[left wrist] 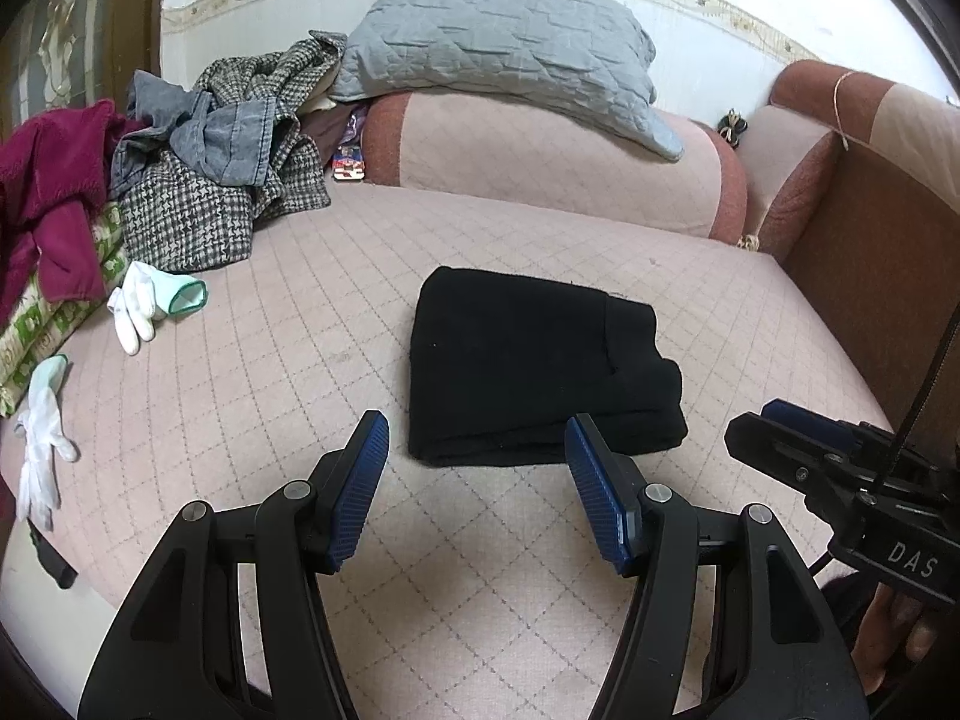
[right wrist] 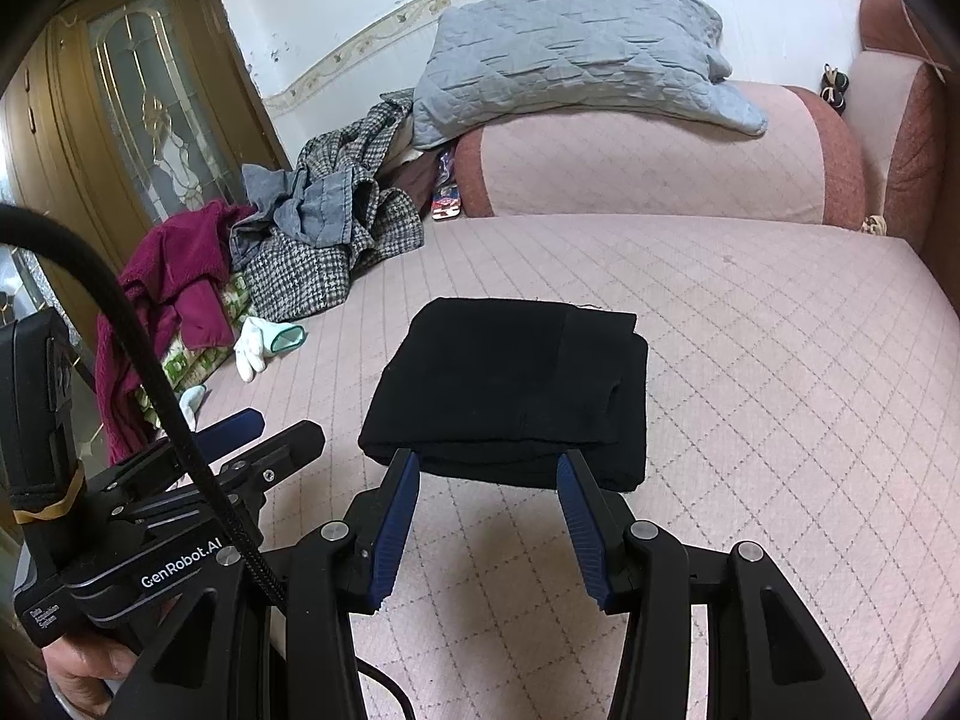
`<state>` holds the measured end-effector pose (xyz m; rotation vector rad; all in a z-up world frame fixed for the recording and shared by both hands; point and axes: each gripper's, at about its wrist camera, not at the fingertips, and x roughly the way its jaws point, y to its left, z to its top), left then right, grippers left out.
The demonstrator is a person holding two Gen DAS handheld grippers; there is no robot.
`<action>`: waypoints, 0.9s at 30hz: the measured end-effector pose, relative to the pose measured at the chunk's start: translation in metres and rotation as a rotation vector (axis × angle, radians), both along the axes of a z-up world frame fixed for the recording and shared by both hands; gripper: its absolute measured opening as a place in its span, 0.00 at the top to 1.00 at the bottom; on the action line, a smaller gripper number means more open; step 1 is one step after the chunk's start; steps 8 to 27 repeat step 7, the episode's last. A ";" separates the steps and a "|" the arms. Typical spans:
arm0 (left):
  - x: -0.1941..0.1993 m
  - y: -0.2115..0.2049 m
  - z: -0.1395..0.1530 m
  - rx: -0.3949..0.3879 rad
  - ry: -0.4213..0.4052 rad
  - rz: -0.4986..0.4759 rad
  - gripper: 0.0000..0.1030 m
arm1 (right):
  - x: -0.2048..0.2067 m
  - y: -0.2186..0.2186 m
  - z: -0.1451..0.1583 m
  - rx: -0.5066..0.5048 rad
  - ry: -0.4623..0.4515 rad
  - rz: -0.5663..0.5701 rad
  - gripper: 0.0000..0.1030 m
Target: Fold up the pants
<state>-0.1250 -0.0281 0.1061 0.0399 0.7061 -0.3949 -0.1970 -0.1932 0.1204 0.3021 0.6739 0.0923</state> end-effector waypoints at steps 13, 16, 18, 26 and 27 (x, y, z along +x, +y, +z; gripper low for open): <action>-0.001 -0.002 -0.016 0.021 0.063 -0.025 0.40 | -0.003 -0.009 -0.010 -0.004 0.019 -0.018 0.55; -0.001 -0.002 -0.016 0.021 0.063 -0.025 0.40 | -0.003 -0.009 -0.010 -0.004 0.019 -0.018 0.55; -0.001 -0.002 -0.016 0.021 0.063 -0.025 0.40 | -0.003 -0.009 -0.010 -0.004 0.019 -0.018 0.55; -0.001 -0.002 -0.016 0.021 0.063 -0.025 0.40 | -0.003 -0.009 -0.010 -0.004 0.019 -0.018 0.55; -0.001 -0.002 -0.016 0.021 0.063 -0.025 0.40 | -0.003 -0.009 -0.010 -0.004 0.019 -0.018 0.55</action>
